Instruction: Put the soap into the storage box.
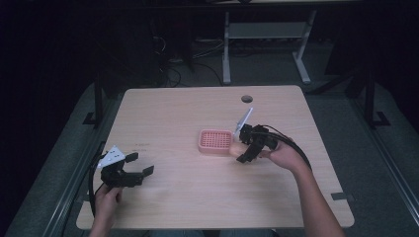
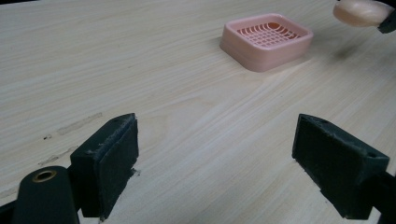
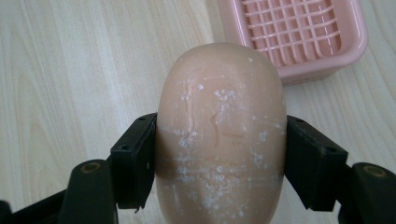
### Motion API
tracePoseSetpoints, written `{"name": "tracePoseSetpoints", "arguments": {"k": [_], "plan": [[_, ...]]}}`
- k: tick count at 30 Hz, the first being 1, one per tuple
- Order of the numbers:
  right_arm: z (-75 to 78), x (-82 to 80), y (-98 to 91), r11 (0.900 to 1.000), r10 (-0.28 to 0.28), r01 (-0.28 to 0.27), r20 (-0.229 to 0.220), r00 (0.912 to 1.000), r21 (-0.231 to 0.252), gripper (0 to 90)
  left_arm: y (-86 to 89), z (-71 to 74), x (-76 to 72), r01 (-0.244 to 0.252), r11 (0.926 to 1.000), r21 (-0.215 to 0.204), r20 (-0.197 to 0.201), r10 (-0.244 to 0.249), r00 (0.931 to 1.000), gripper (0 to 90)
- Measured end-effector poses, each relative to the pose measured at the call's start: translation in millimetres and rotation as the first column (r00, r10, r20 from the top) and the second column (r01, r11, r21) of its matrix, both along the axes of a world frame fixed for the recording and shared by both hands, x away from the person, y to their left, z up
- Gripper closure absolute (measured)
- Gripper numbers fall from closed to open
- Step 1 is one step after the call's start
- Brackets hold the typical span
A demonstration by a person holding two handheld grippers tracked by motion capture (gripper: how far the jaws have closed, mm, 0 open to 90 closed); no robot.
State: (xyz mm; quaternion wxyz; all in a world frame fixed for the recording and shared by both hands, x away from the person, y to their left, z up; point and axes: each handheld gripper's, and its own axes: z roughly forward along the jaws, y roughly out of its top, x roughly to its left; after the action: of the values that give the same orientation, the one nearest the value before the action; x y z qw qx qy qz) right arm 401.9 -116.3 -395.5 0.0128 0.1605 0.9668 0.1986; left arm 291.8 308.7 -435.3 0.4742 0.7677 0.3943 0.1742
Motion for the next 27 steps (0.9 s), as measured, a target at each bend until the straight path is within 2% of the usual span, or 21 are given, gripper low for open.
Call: {"name": "tracePoseSetpoints", "arguments": {"k": [9,18,22,27], "plan": [[3.8,8.2,6.9,0.9998,0.009,-0.009,-0.003,1.0,-0.018,31.7,1.0,0.1,0.4,-0.001,1.0,-0.001,0.006,0.001,1.0,14.3],[9.2,16.0,15.0,0.9995,0.023,-0.023,0.0,0.9997,-0.019,31.7,1.7,0.3,0.2,-0.004,1.0,-0.003,0.002,0.004,1.0,14.3],[9.3,19.5,14.9,0.9998,0.022,-0.022,-0.004,0.9998,0.0,31.7,1.6,0.3,0.3,-0.005,1.0,-0.003,0.001,0.005,1.0,14.3],[6.9,21.9,14.6,0.9998,0.02,-0.02,-0.009,0.9998,-0.003,31.7,1.6,0.3,0.3,-0.004,1.0,-0.003,0.001,0.004,1.0,14.3]]}}
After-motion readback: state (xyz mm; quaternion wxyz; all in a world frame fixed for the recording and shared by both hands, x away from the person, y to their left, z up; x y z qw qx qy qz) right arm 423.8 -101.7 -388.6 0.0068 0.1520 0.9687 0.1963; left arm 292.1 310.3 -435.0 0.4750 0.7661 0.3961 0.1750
